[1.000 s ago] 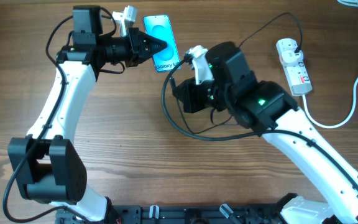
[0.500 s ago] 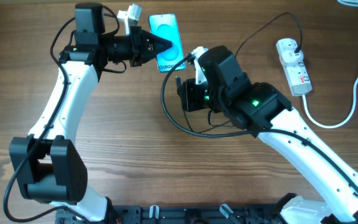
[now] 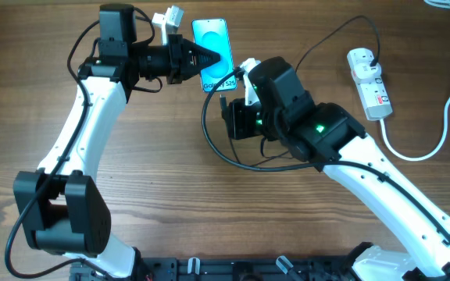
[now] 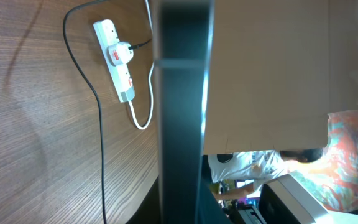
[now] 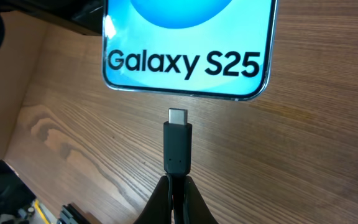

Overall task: Plug charger to phone and switch on socket
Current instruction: 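Align the USB-C plug under the phone's bottom port with the right gripper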

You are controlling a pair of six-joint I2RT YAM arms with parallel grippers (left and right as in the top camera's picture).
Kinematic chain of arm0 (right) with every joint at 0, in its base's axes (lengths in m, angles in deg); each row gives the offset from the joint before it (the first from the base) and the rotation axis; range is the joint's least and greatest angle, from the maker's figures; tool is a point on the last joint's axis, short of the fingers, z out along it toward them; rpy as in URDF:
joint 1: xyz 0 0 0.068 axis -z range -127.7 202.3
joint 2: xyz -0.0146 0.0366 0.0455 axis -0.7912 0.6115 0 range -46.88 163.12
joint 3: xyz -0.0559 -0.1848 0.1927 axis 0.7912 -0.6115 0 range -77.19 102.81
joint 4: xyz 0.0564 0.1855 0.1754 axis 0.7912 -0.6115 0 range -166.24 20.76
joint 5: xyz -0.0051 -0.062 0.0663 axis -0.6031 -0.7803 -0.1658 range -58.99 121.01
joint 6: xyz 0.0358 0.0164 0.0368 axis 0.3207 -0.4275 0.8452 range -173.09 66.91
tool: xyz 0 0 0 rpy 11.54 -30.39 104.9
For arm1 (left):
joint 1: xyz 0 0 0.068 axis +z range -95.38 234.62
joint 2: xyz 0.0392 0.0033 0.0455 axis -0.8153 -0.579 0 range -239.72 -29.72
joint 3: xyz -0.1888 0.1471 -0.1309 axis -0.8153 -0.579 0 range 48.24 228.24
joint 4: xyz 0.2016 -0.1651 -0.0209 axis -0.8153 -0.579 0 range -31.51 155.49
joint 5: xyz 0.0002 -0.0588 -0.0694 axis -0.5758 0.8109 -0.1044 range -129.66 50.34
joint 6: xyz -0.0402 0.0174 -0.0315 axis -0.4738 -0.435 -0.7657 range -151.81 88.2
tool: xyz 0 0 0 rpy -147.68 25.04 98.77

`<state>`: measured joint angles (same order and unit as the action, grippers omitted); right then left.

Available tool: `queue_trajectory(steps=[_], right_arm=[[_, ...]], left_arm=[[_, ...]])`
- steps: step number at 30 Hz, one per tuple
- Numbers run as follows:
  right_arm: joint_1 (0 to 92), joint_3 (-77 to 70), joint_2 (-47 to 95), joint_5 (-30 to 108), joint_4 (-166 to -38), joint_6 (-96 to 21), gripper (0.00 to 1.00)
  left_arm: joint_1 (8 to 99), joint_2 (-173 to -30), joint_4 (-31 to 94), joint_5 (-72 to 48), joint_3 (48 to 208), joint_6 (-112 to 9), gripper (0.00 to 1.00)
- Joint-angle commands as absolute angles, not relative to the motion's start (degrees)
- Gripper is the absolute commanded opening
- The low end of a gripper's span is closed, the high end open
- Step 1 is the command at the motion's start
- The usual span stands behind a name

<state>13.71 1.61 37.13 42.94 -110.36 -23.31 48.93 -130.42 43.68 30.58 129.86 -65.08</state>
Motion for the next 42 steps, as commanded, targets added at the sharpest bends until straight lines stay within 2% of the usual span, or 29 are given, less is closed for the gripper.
queue_trajectory(steps=[1, 42], right_arm=[[13.6, 2.2, 38.2, 42.7, -109.6, -22.9, 0.04], [13.6, 2.2, 38.2, 41.8, -109.8, -24.6, 0.04]], left_arm=[[48.4, -129.8, 44.1, 32.6, 130.4, -63.5, 0.04], [48.3, -129.8, 44.1, 32.5, 130.4, -60.6, 0.04]])
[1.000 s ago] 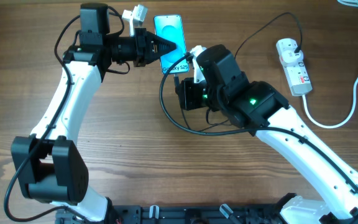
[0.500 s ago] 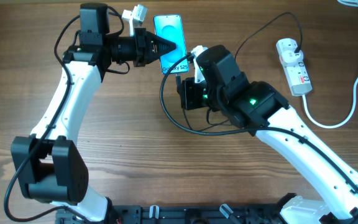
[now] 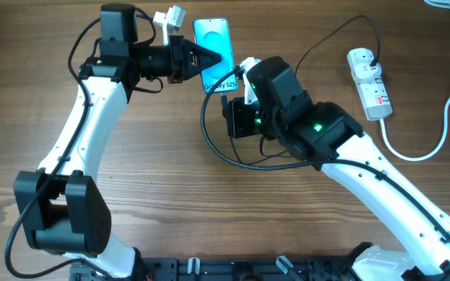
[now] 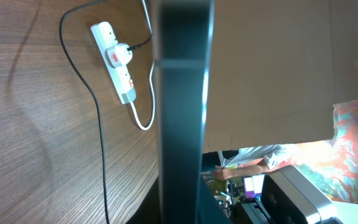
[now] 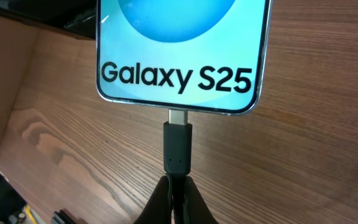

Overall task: Plug charger to phone and switch on socket
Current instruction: 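Align the USB-C plug under the phone's bottom port with the right gripper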

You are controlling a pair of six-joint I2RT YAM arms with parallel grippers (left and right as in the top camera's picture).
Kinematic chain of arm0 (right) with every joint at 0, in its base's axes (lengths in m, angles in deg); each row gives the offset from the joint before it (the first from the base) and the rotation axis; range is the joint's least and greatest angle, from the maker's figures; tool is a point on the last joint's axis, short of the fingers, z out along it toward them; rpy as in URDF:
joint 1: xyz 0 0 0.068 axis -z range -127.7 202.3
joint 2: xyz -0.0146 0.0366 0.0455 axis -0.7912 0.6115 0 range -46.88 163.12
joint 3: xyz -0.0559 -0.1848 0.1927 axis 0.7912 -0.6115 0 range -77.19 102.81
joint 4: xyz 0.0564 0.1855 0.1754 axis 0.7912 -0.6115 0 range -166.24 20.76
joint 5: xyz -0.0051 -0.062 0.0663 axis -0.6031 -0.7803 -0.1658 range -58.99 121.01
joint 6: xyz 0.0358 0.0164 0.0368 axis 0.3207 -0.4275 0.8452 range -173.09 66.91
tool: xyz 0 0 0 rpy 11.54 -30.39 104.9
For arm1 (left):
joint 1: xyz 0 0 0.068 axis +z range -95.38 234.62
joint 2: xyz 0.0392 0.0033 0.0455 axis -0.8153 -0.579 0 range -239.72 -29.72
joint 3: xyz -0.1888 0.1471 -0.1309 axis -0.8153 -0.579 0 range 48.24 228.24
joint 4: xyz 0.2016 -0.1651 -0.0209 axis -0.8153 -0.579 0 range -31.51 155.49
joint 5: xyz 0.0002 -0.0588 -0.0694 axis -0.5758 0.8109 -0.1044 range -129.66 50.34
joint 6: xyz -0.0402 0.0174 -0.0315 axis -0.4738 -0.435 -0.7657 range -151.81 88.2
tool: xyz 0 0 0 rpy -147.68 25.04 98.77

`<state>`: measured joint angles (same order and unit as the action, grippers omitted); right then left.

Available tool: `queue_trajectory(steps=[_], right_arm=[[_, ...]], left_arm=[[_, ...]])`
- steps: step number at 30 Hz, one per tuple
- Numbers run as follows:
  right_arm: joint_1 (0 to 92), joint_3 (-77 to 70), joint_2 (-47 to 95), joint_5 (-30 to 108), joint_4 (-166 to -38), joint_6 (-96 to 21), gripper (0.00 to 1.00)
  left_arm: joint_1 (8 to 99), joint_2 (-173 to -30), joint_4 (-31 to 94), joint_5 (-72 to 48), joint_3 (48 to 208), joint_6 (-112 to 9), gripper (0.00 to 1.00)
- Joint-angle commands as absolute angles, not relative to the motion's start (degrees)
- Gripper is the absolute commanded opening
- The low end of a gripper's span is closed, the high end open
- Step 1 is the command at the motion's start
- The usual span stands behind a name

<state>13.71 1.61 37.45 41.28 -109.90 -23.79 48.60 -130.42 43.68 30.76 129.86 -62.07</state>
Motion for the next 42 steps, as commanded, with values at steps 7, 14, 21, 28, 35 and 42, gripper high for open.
queue_trajectory(steps=[7, 14, 21, 28, 35, 42], right_arm=[[13.6, 2.2, 38.2, 42.3, -110.0, -24.6, 0.04], [13.5, 2.2, 38.2, 43.1, -110.0, -24.6, 0.04], [13.5, 2.2, 38.2, 43.1, -109.0, -24.6, 0.04], [13.5, 2.2, 38.2, 43.3, -109.1, -24.6, 0.04], [13.5, 2.2, 38.2, 43.3, -109.4, -24.4, 0.04], [13.5, 2.2, 38.2, 43.1, -109.8, -24.4, 0.04]], left_arm=[[48.3, -129.8, 44.1, 32.5, 130.4, -62.2, 0.04], [48.3, -129.8, 44.1, 32.1, 130.4, -62.1, 0.04], [48.3, -129.8, 44.0, 32.1, 130.4, -62.1, 0.04], [48.3, -129.8, 44.1, 32.1, 130.4, -62.1, 0.04], [48.3, -129.8, 44.0, 32.1, 130.4, -62.3, 0.04], [48.3, -129.8, 44.1, 32.1, 130.4, -62.3, 0.04]])
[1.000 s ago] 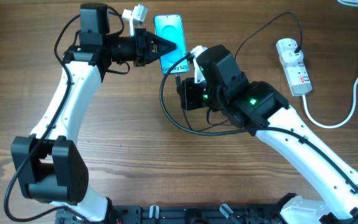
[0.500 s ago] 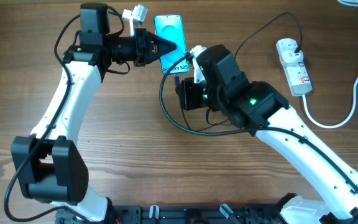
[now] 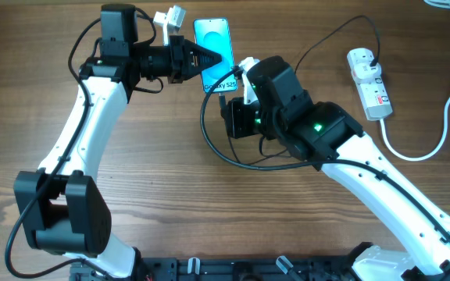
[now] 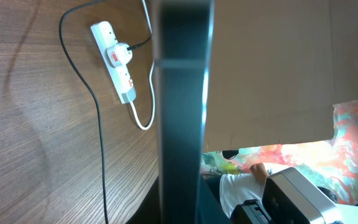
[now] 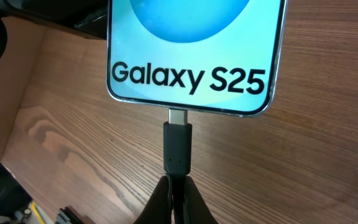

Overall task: Plug charger to phone and switch on socket
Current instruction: 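Align the USB-C plug under the phone's bottom port with the right gripper, then push the USB-C plug up into the phone port with the right gripper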

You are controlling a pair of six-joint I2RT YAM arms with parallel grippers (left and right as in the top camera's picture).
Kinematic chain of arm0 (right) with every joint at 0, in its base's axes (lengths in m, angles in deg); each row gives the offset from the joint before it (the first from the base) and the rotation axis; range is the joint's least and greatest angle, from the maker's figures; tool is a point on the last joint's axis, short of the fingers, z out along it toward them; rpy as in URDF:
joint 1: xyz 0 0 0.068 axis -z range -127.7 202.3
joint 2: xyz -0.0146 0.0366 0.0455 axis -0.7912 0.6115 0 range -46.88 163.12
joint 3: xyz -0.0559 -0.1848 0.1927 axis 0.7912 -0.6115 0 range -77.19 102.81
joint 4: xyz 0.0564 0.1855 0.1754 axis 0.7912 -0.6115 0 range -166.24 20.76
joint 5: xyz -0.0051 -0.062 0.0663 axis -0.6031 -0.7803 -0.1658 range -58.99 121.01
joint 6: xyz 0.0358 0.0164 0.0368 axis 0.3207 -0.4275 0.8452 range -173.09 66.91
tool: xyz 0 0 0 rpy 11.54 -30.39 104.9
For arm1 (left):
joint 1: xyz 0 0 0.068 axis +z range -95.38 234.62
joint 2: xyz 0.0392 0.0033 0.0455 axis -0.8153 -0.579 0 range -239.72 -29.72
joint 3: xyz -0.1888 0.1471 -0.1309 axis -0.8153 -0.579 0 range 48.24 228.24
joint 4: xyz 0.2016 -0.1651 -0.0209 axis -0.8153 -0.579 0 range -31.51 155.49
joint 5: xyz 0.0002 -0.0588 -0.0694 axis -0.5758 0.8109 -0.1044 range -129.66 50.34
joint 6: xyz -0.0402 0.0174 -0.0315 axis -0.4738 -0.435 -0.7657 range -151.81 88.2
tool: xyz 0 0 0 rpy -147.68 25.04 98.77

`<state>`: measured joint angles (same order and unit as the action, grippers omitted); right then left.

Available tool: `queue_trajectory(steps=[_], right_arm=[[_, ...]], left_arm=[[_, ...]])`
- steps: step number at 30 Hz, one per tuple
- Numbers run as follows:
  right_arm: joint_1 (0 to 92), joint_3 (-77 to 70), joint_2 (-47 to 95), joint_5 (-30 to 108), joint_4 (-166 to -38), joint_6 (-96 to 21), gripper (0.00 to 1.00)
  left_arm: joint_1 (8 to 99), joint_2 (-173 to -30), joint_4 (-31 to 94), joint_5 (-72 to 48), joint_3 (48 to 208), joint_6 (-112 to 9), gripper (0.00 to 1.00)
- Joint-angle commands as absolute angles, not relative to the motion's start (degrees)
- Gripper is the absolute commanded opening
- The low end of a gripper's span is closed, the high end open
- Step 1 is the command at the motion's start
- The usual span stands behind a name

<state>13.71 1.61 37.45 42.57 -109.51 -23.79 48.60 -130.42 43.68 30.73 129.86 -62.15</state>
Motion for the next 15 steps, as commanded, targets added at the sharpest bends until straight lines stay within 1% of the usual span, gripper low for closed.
queue_trajectory(steps=[1, 15], right_arm=[[13.5, 2.2, 38.2, 43.1, -109.8, -24.4, 0.04], [13.5, 2.2, 38.4, 43.4, -109.8, -24.1, 0.04]], left_arm=[[48.3, -129.8, 44.1, 32.1, 130.4, -62.3, 0.04], [48.3, -129.8, 44.1, 32.1, 130.4, -62.3, 0.04]])
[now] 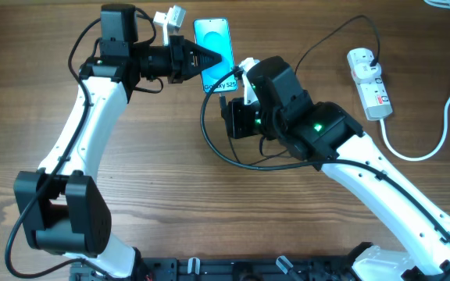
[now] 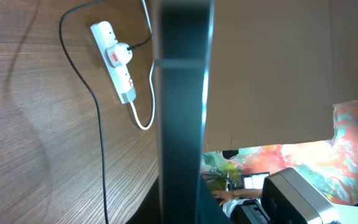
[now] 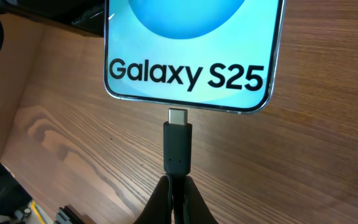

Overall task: Plug charger to phone and switch on socket
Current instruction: 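Push the USB-C plug up into the phone port with the right gripper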

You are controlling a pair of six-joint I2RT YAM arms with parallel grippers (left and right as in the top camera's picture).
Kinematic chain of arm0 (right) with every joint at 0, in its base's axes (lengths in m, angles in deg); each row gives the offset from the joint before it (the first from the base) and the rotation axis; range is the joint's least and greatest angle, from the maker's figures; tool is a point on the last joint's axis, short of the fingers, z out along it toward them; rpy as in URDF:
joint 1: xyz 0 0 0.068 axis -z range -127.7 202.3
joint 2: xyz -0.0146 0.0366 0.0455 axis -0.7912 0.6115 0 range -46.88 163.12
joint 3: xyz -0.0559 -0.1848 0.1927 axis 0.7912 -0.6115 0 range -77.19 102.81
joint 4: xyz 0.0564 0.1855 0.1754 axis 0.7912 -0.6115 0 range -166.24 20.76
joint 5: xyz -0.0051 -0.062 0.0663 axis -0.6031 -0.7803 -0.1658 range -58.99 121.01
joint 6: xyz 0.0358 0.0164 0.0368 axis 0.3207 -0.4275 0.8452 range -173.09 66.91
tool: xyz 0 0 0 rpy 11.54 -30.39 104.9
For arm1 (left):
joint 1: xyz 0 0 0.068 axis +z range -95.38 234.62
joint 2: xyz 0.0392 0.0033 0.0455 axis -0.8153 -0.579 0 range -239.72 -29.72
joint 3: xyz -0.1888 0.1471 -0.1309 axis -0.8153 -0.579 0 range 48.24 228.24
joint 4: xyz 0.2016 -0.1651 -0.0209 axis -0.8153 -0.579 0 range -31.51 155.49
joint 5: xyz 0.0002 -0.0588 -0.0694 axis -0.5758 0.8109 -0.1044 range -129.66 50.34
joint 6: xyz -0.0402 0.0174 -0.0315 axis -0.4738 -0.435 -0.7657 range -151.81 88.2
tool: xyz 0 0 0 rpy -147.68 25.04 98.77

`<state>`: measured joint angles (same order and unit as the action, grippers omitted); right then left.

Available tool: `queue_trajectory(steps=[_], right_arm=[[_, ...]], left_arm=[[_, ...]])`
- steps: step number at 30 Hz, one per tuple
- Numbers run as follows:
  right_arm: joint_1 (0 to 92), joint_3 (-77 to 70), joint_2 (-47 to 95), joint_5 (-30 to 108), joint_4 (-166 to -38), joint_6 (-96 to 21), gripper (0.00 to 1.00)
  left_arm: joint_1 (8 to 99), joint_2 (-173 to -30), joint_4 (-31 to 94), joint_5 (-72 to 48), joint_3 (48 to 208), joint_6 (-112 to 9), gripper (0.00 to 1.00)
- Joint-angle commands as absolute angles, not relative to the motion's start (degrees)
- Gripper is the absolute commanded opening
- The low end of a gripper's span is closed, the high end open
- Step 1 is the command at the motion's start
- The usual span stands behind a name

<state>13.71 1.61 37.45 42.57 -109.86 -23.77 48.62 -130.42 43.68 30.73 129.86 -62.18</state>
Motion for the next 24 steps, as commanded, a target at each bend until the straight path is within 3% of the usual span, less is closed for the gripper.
queue_trajectory(steps=[1, 24], right_arm=[[13.5, 2.2, 38.5, 43.4, -109.8, -24.1, 0.04], [13.5, 2.2, 39.5, 44.6, -109.8, -24.2, 0.04]], left_arm=[[48.3, -129.8, 44.1, 32.1, 130.4, -62.3, 0.04], [48.4, -129.8, 44.1, 29.9, 130.4, -60.3, 0.04]])
